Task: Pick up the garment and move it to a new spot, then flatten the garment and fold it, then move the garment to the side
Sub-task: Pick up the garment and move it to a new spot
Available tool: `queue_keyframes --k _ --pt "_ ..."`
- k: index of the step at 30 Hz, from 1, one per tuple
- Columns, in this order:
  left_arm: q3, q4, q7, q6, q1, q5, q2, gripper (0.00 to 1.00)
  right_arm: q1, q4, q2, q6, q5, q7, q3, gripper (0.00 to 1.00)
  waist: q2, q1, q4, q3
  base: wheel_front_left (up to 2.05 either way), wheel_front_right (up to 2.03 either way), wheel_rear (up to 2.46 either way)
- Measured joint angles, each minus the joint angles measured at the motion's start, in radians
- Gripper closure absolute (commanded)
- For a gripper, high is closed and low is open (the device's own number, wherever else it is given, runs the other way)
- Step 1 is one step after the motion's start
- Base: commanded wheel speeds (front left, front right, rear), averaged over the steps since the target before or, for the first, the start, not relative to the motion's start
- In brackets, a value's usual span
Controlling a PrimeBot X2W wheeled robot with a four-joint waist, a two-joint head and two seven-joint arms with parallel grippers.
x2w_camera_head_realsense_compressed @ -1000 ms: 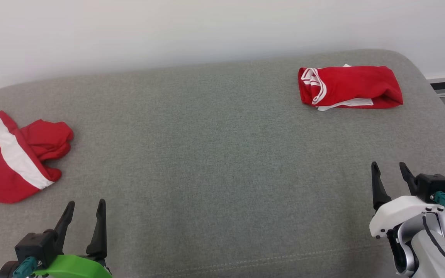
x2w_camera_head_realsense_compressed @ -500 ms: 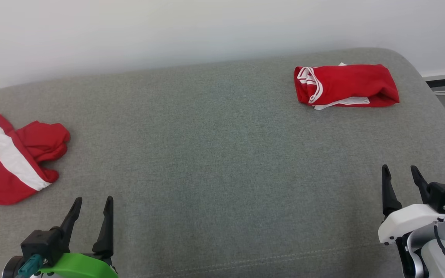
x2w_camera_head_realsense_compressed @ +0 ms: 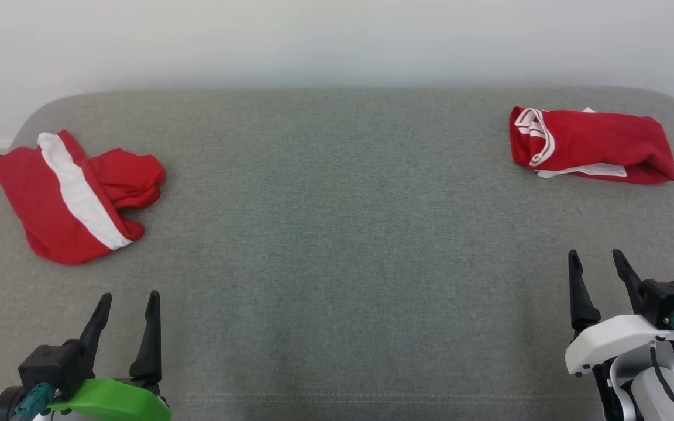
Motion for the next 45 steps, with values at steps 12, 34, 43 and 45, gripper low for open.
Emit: queue_keyframes --k 12,34,43,45 --pt "0.029 -0.02 0.013 0.008 0.016 0.016 0.012 0.0 0.015 -0.033 0.007 0.0 -0.01 0.013 0.027 0.0 0.0 0.0 0.161 -0.012 0.0 0.0 0.0" --pt "0.123 -0.075 0.024 0.013 0.018 -0.023 0.039 0.0 0.031 -0.135 0.0 -0.001 -0.06 0.086 0.037 0.0 0.0 0.0 0.267 0.052 0.0 0.0 0.0" --pt "0.203 -0.085 0.123 0.013 -0.202 -0.096 0.104 0.0 -0.014 -0.213 -0.033 -0.001 -0.085 0.123 0.017 0.0 0.0 0.0 0.247 0.156 0.0 0.0 0.0" --pt "0.21 -0.069 0.163 0.012 -0.259 -0.12 0.116 0.0 -0.03 -0.229 -0.036 -0.001 -0.094 0.128 0.015 0.0 0.0 0.0 0.242 0.181 0.0 0.0 0.0"
